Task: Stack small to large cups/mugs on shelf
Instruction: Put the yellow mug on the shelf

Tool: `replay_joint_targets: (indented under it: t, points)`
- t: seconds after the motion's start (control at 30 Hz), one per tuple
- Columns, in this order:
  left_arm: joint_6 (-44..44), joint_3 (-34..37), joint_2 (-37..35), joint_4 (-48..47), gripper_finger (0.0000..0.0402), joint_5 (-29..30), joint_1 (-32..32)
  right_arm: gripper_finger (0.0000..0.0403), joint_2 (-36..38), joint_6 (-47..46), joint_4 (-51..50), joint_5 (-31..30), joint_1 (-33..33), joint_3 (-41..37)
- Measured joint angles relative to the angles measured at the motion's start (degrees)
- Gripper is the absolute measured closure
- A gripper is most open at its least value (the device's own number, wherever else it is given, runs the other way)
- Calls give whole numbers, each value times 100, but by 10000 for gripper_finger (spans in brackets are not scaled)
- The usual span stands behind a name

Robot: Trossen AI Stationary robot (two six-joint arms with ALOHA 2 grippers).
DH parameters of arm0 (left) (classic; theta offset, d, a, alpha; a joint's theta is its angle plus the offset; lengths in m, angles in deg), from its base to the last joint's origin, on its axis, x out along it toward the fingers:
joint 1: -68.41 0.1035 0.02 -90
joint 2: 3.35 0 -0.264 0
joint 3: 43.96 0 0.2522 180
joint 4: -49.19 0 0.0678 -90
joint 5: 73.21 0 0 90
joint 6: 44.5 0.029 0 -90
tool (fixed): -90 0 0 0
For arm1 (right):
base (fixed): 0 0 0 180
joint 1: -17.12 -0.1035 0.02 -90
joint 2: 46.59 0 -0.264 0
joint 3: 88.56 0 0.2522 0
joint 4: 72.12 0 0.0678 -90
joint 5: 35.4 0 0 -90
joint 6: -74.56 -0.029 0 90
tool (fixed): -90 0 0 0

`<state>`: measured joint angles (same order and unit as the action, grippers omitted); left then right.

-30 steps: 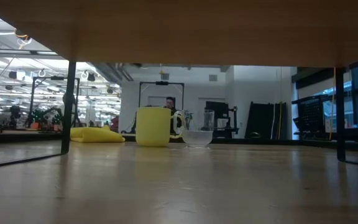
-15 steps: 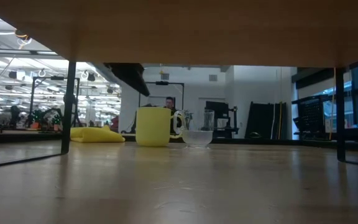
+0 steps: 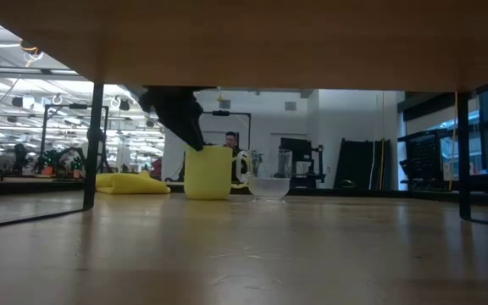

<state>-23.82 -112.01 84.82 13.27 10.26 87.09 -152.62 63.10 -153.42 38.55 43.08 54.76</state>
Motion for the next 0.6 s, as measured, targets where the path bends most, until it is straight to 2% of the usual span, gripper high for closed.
replay_joint_targets:
  t: [0.27,0.43,0.6]
  points:
    - [219,0,283,-28,302,157,-11,267,-7,21,-42,-1,11,-14]
    - [260,0,303,-4,303,473,-15,267,96,105,52,-42,26,50]
    - [553,0,303,-19,339,728,-76,267,54,122,-6,-12,9,23]
